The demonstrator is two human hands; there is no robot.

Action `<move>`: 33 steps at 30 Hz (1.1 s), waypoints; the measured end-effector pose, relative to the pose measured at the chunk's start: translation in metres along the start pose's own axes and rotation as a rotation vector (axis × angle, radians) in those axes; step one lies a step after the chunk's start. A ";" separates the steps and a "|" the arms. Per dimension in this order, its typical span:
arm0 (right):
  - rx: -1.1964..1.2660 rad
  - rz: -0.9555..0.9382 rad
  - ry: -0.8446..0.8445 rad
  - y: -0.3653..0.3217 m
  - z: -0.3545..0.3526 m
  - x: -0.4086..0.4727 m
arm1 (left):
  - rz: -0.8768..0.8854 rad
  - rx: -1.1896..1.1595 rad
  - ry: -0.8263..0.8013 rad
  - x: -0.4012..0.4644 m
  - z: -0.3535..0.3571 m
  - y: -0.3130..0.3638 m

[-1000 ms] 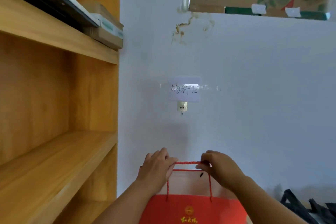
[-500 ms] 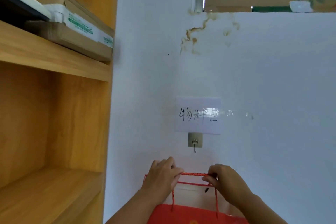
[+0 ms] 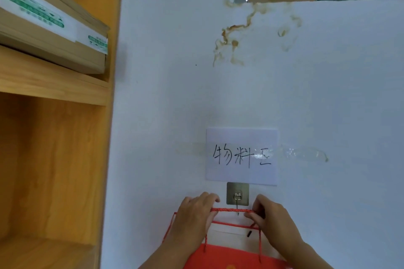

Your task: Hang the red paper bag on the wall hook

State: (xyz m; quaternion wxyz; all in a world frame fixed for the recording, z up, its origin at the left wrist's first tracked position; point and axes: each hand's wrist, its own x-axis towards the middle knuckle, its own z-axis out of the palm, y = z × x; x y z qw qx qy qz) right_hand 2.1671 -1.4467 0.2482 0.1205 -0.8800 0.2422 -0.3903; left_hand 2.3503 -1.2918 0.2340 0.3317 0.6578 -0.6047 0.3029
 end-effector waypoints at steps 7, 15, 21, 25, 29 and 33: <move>-0.087 0.005 0.035 0.030 0.011 0.011 | -0.006 0.010 -0.046 0.021 0.035 -0.007; -0.105 0.028 -0.034 0.048 0.027 0.003 | -0.045 -0.017 -0.075 0.007 0.056 -0.010; -0.041 0.022 -0.065 0.041 0.037 -0.017 | -0.056 -0.050 -0.080 -0.016 0.056 -0.006; -0.074 0.032 -0.047 0.021 0.040 -0.036 | -0.016 -0.016 -0.054 -0.030 0.054 -0.006; -0.198 -0.002 0.022 0.006 0.039 -0.065 | 0.077 0.115 -0.107 -0.057 0.044 -0.004; -0.260 -0.025 0.102 -0.011 0.012 -0.093 | 0.041 0.160 -0.109 -0.094 0.023 -0.003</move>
